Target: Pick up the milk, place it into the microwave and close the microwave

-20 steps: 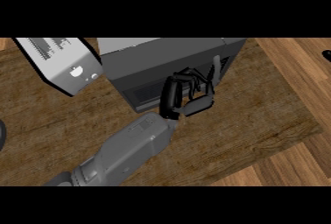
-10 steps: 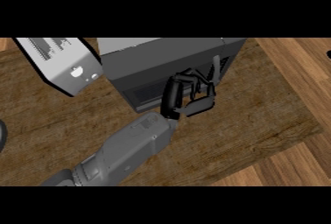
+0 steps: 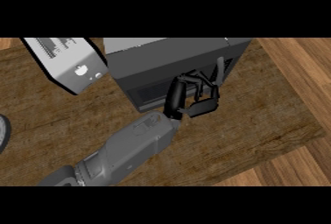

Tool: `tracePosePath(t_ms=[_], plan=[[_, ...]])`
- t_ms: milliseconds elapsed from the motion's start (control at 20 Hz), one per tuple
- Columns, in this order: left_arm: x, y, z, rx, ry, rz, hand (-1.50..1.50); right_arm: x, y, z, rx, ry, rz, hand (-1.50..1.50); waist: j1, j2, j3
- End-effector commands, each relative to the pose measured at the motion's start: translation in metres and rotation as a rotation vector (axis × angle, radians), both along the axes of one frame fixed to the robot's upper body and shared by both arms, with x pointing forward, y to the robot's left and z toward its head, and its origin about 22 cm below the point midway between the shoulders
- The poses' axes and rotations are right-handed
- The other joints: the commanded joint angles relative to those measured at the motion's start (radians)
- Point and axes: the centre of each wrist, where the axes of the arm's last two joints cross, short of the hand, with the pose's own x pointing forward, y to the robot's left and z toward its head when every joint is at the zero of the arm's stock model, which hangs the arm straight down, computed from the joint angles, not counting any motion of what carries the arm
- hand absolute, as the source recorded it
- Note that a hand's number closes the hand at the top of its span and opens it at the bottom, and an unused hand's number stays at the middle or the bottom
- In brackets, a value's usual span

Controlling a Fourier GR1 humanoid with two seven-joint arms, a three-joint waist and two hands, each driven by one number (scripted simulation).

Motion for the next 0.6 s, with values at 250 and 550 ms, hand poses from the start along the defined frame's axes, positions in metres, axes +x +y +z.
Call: tracePosePath(t_ms=[250,550], plan=[[0.013,0.036,-0.036,0.028,0.205,0.257,1.5,-0.011,-0.01,0.003,0.003,0.005,-0.015,-1.5,0.05,-0.002,-0.007],[0.011,0.036,-0.038,0.015,0.218,0.227,-1.5,-0.018,-0.019,0.002,-0.006,0.03,-0.04,-1.5,0.071,-0.007,-0.006]])
